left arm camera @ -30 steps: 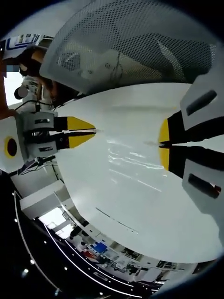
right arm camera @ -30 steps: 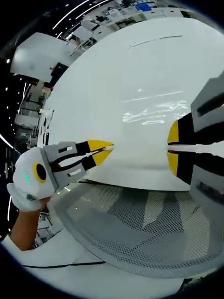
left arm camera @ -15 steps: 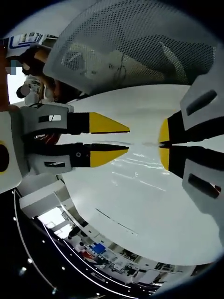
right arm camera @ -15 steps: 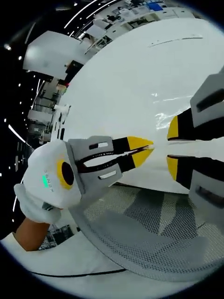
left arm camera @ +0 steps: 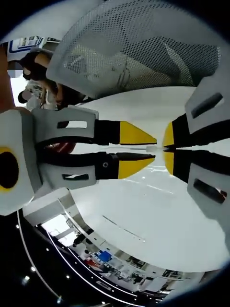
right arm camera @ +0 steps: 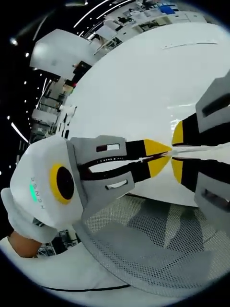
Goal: Open the resealable bag by pulling the two sides of the seal apart until the entire bag opening is separated and visibly accessible.
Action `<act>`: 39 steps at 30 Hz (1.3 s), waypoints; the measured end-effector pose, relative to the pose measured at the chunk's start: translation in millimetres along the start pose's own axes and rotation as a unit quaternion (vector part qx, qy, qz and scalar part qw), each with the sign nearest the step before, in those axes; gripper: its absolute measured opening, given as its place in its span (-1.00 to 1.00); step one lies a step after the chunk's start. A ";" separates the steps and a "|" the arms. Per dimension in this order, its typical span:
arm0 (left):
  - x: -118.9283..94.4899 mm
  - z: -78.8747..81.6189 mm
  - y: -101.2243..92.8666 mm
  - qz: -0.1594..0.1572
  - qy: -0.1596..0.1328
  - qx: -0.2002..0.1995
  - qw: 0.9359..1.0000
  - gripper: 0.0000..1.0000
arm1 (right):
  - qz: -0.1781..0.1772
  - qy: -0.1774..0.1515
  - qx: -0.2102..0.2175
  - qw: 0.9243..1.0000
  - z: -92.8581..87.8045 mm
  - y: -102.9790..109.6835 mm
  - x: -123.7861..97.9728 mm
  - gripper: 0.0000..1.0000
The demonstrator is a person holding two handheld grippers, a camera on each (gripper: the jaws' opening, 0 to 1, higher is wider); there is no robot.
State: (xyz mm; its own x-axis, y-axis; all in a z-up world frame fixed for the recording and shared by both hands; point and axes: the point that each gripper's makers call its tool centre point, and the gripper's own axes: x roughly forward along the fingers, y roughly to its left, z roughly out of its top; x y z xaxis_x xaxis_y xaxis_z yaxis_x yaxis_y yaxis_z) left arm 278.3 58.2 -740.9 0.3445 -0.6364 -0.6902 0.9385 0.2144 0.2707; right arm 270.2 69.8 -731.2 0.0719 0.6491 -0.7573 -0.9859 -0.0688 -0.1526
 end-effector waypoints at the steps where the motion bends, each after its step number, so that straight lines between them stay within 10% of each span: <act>1: 0.0 0.1 0.2 0.001 0.000 0.001 1.000 -1.00 | 0.003 0.001 0.002 1.000 -0.3 0.8 1.1 -0.96; 39: 2.9 -5.8 0.7 -0.006 0.015 -0.018 1.000 -1.00 | -0.006 0.026 0.027 0.999 -14.8 1.5 11.8 -1.00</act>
State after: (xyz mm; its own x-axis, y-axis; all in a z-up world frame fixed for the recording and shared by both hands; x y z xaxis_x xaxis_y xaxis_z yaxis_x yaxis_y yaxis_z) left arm 280.2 60.8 -746.6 0.3327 -0.6167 -0.7134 0.9428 0.2331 0.2382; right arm 271.9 66.1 -749.7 0.0894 0.6097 -0.7875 -0.9915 -0.0203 -0.1283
